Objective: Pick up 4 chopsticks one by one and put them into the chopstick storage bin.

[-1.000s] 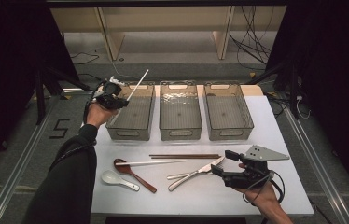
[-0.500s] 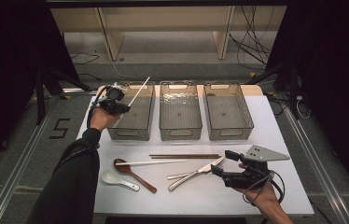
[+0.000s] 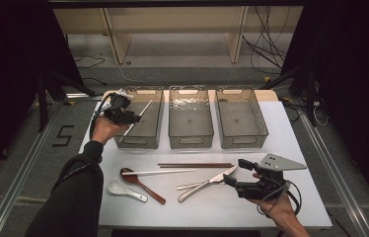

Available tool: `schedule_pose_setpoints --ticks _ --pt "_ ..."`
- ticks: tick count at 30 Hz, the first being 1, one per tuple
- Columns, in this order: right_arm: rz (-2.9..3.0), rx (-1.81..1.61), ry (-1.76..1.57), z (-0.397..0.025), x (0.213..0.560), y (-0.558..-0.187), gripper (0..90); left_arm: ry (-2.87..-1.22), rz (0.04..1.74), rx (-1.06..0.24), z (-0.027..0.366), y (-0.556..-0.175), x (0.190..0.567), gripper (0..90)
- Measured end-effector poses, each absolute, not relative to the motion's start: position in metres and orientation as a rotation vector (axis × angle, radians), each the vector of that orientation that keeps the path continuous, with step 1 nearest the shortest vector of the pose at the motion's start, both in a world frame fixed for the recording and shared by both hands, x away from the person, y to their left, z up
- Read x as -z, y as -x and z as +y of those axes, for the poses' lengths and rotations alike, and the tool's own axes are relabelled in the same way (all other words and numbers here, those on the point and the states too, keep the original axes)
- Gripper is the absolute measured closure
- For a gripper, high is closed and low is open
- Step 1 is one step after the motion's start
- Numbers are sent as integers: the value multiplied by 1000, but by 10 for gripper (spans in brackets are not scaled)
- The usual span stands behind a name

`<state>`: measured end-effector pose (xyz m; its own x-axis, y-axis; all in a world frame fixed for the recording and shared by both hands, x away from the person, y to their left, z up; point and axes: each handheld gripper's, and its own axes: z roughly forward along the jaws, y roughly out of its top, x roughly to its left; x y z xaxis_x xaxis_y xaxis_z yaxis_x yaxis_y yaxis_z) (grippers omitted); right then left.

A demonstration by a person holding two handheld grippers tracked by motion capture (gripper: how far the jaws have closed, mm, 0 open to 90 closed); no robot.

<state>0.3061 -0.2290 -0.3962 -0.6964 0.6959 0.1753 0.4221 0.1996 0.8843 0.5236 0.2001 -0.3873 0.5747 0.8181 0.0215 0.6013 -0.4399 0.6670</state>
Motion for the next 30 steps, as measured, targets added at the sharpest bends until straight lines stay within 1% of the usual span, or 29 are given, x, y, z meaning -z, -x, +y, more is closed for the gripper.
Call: schedule_pose_setpoints --ticks 5,8,14,22,30 --pt "2211 -1495 -1059 -229 396 -306 248 -2194 1067 -444 195 -504 375 365" --pt "2211 -1495 -1063 -229 396 -306 248 -2186 1027 -426 193 -492 369 321" --pt "2205 -1495 -1055 -229 395 -305 248 -2180 976 -398 186 -475 362 291" --pt "2199 -1501 -1046 -229 394 -304 247 -2260 892 -385 176 -457 364 249" --pt "2201 -1501 -1047 -229 394 -304 248 -2366 853 -343 167 -446 374 221"
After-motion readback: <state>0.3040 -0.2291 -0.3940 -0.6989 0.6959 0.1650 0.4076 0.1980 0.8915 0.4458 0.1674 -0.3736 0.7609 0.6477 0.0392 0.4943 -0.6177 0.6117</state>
